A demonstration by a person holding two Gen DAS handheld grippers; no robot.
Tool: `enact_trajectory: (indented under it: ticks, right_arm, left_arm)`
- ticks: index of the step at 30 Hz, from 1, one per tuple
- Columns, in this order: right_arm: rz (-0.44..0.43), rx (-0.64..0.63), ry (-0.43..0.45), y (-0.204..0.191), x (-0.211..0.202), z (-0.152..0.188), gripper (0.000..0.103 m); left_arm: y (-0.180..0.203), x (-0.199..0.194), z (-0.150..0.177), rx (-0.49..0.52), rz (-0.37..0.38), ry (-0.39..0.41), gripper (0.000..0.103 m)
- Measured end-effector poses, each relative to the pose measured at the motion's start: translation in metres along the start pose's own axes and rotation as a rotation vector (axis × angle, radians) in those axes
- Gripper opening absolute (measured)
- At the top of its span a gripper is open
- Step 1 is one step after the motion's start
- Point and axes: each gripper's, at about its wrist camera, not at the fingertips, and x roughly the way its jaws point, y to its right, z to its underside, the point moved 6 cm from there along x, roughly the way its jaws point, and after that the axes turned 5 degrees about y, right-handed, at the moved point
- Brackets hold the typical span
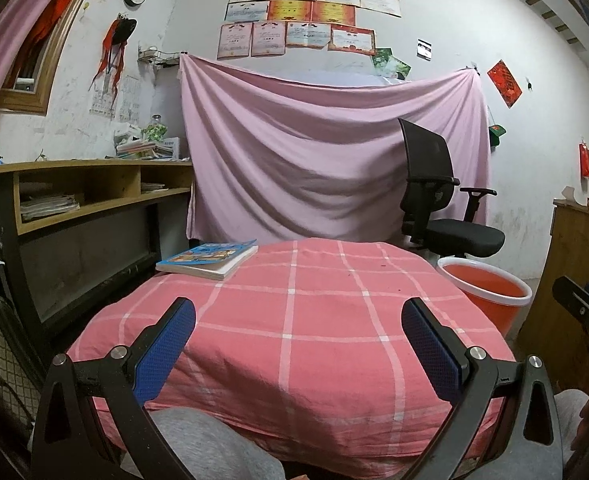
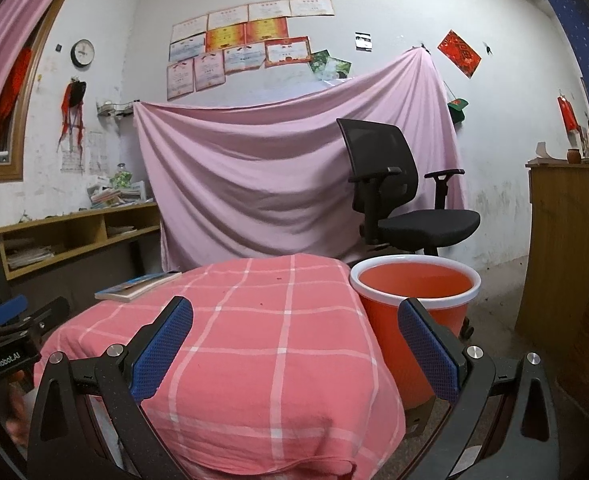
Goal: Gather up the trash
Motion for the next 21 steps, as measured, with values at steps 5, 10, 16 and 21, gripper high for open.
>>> enact_trajectory:
  ticks: [5, 10, 16, 21]
  right_arm:
    - [0.001, 0.001, 0.001, -0.0005, 0.0000, -0.0002, 0.103]
    - [0.001, 0.001, 0.000, -0.0003, -0.0001, -0.0003, 0.103]
    - [0.000, 0.001, -0.002, -0.0005, 0.0000, -0.0002, 0.103]
    - [0.001, 0.000, -0.003, -0.0007, 0.0000, 0.0006, 0.103]
  left_arm:
    - [-0.0003, -0.0005, 0.0011, 0.004, 0.000, 0.002, 0.101]
    - [-0.0006, -0.0007, 0.0012, 0.005, 0.000, 0.002, 0.101]
    - [-0.0004, -0.0008, 0.0013, 0.004, 0.000, 0.002, 0.101]
    - [-0.0007, -0.0007, 0.0014, 0.005, 0.000, 0.002, 0.101]
